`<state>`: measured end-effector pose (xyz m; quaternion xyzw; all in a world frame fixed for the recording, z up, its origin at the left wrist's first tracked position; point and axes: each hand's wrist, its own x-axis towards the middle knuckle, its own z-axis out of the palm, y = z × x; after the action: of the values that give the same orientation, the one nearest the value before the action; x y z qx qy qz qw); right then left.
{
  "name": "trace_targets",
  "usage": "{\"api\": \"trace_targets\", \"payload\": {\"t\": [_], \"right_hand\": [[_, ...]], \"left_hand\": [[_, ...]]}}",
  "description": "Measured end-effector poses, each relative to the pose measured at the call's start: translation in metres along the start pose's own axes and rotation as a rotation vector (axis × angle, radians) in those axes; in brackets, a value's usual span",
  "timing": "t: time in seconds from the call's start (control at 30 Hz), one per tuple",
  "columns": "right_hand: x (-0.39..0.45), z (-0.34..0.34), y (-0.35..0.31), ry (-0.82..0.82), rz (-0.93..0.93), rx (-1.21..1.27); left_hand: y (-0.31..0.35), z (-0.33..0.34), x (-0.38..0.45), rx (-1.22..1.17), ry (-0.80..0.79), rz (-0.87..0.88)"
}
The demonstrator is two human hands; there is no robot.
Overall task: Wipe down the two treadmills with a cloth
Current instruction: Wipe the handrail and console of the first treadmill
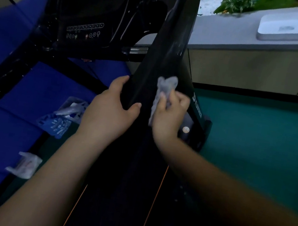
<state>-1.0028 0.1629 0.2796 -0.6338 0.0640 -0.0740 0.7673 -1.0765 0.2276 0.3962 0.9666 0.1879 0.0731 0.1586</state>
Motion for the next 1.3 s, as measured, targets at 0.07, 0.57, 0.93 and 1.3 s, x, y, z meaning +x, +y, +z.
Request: {"api": "trace_targets", "payload": {"t": [0.07,0.57,0.93,1.3], "right_hand": [[-0.019,-0.009,0.001,-0.11,-0.101,-0.048],[0.07,-0.016,-0.016,-0.323,-0.366,-0.092],[0.091,-0.016,-0.022,-0.379,-0.287,-0.053],[0.143,0.003,-0.028,-0.165,-0.153,-0.113]], "left_hand": [[0.006,0.005,0.009,0.011,0.006,-0.046],[0.03,0.025,0.023,0.203,0.119,-0.156],[0.041,0.023,0.02,0.183,0.131,-0.25],[0.04,0.022,0.019,0.204,0.138,-0.231]]}}
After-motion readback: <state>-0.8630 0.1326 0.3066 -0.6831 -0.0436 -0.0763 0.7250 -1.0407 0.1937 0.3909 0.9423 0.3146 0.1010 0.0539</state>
